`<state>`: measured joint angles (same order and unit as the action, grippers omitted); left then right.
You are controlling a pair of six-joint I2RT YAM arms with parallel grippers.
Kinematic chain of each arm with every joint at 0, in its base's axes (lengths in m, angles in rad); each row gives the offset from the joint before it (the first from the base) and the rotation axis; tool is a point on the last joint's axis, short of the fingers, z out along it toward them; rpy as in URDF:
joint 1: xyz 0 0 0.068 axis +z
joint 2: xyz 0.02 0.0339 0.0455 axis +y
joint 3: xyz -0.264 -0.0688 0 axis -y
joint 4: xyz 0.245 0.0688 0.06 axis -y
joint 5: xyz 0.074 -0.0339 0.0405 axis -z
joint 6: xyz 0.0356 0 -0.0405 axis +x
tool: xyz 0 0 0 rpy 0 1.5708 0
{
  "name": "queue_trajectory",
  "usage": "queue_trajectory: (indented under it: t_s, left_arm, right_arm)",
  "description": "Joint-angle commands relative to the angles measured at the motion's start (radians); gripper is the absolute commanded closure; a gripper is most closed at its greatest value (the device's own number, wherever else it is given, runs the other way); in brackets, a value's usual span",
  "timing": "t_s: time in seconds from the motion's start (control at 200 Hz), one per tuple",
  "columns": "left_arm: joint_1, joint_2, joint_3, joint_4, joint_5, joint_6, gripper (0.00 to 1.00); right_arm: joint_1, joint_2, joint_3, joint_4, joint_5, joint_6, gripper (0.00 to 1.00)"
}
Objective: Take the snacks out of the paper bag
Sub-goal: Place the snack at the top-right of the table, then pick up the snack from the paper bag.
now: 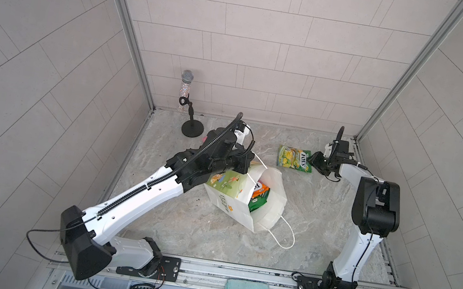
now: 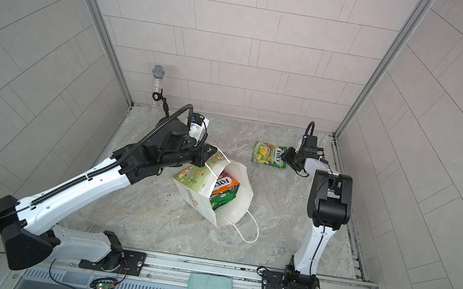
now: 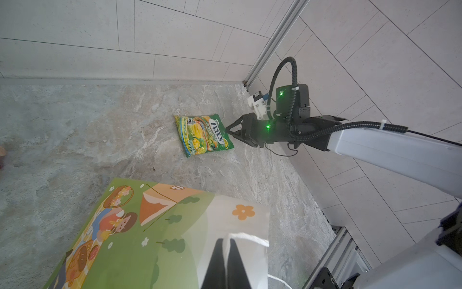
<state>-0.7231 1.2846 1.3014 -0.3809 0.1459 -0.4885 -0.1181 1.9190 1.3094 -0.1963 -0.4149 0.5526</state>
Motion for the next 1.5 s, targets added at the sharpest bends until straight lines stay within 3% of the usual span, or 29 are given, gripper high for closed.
queue_trajectory:
  t_s: [0.0, 0.44, 0.585, 0.735, 1.031, 1.276, 1.491]
  left_arm:
    - [-0.002, -0.014, 0.031, -0.012, 0.014, 0.019, 1.00]
    - [-0.002, -0.009, 0.036, -0.002, 0.068, 0.016, 1.00]
    - [-0.002, -0.016, 0.040, -0.007, 0.081, 0.019, 1.00]
    - [-0.002, -0.022, 0.036, -0.010, 0.085, 0.018, 1.00]
    - [-0.003, -0.014, 0.046, -0.014, 0.073, 0.011, 1.00]
    - [-0.002, -0.007, 0.055, -0.015, 0.073, 0.010, 1.00]
    - [-0.003, -0.008, 0.053, -0.015, 0.065, 0.009, 1.00]
  right_arm:
    - [0.001, -0.157, -0.046, -0.051, 0.010, -0.028, 0.51]
    - [0.043, -0.854, -0.440, -0.169, -0.143, 0.029, 0.53]
    - [0.121, -1.079, -0.543, -0.192, -0.139, 0.064, 0.52]
    - [0.222, -1.217, -0.621, -0.214, -0.157, 0.118, 0.53]
    - [0.525, -1.306, -0.737, -0.107, -0.093, 0.207, 0.54]
    - [0.750, -1.212, -0.789, 0.045, 0.021, 0.248, 0.54]
    - [0.853, -1.087, -0.785, 0.146, 0.114, 0.276, 0.55]
